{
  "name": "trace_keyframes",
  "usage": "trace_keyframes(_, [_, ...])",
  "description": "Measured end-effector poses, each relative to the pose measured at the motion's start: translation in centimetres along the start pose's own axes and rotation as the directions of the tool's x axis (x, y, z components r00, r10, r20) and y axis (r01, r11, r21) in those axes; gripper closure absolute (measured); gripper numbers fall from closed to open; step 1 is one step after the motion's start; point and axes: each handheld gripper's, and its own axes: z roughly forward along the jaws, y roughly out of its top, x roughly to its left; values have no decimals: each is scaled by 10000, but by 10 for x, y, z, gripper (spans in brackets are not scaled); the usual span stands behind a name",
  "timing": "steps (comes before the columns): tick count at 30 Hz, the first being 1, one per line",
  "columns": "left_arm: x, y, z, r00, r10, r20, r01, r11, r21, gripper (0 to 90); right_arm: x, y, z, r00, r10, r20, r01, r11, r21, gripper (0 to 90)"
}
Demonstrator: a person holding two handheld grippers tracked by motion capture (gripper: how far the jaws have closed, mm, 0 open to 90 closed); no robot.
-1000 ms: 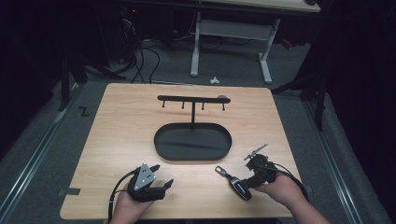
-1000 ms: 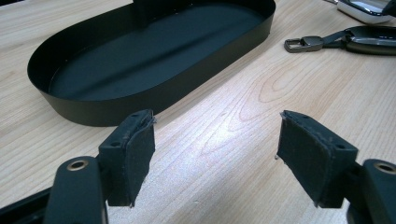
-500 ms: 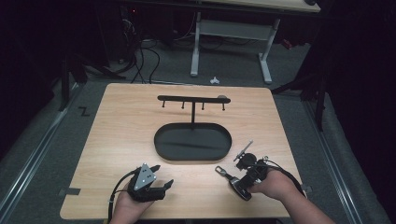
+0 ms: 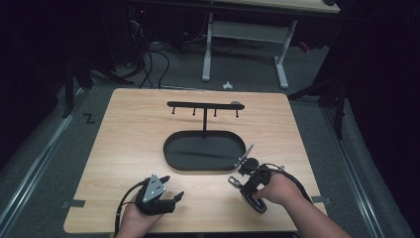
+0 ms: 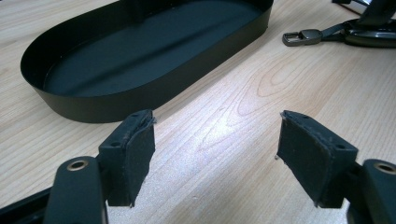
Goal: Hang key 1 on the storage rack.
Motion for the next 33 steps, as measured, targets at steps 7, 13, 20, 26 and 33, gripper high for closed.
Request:
trace_keyframes(7, [-1,0,0,10000,65,8,-65,10000,-18,281,5,14,15,9995,258,-174,-251,9988,421,406])
trace_keyframes(13, [0,0,-1,10000,40,-8,-40,10000,-50,282,3,18,23,9999,-91,-45,93,9989,465,471])
trace_keyframes(20, [-1,0,0,10000,49,8,-49,10000,-59,286,2,19,23,9999,-105,40,102,9987,498,598])
trace_keyframes(26, [-1,0,0,10000,38,29,-38,10000,-54,287,6,20,22,9991,-414,-43,416,9977,540,793])
trace_keyframes(33, [-1,0,-1,10000,38,44,-38,10000,-66,288,7,22,22,9994,-354,-26,355,9975,612,793])
